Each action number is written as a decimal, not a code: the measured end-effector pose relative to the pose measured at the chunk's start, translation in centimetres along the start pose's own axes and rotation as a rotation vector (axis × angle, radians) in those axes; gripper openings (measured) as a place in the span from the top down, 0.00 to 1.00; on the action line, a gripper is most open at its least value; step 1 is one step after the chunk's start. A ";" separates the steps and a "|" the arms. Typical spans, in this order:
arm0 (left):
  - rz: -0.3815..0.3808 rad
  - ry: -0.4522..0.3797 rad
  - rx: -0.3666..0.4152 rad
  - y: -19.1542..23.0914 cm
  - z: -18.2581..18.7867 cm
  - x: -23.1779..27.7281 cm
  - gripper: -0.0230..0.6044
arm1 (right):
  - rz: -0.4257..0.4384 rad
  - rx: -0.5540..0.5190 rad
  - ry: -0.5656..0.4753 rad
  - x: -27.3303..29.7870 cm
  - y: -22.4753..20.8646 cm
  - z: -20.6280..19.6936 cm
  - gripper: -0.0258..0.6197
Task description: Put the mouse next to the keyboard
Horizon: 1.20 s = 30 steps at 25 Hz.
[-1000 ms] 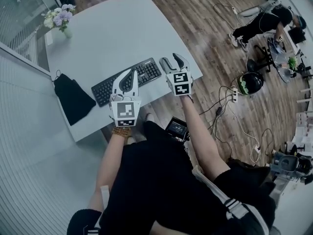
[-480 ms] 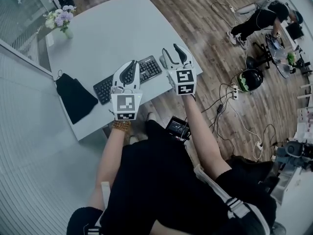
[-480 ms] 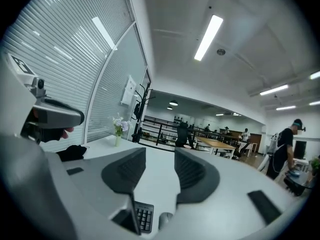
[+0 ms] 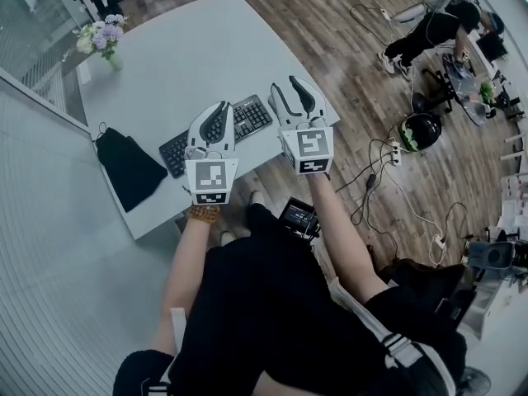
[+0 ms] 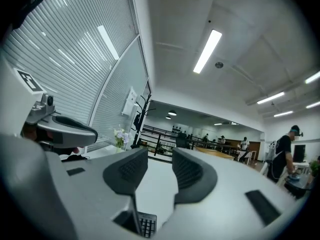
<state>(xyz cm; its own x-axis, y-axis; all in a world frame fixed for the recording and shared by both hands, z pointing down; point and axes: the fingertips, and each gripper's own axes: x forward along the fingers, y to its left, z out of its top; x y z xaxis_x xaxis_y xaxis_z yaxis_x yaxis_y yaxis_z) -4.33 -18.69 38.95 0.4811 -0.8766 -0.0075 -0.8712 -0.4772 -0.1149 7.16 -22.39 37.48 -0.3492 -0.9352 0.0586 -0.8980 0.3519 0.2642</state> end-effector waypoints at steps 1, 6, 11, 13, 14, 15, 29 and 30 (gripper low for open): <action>0.000 -0.004 -0.001 -0.1 0.2 -0.2 0.94 | -0.003 0.000 -0.005 -0.3 0.1 0.2 0.73; 0.000 -0.024 -0.001 0.3 1.3 -0.7 0.94 | -0.029 0.000 -0.027 -1.2 0.7 1.5 0.74; 0.008 -0.043 -0.003 0.2 1.7 -1.6 0.94 | -0.085 0.001 -0.047 -2.7 1.5 1.8 0.76; 0.009 -0.045 -0.005 0.3 1.6 -1.9 0.94 | -0.096 0.002 -0.048 -3.1 2.0 1.7 0.78; 0.009 -0.046 -0.006 0.3 1.6 -2.1 0.94 | -0.100 0.002 -0.048 -3.2 2.3 1.6 0.78; 0.009 -0.047 -0.007 0.4 1.5 -2.3 0.94 | -0.103 0.004 -0.048 -3.3 2.6 1.6 0.79; 0.029 -0.045 0.000 0.5 1.1 -5.0 0.94 | -0.110 0.025 -0.034 -5.6 5.8 0.5 0.84; 0.029 -0.043 0.001 0.5 1.1 -5.2 0.94 | -0.109 0.027 -0.030 -5.8 6.0 0.4 0.84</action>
<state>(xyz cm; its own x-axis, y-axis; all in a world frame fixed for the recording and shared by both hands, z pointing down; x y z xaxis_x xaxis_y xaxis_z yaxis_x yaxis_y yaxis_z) -7.16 -14.29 37.87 0.4599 -0.8863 -0.0537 -0.8846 -0.4520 -0.1147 3.73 -14.89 38.37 -0.2560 -0.9667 0.0022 -0.9380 0.2490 0.2410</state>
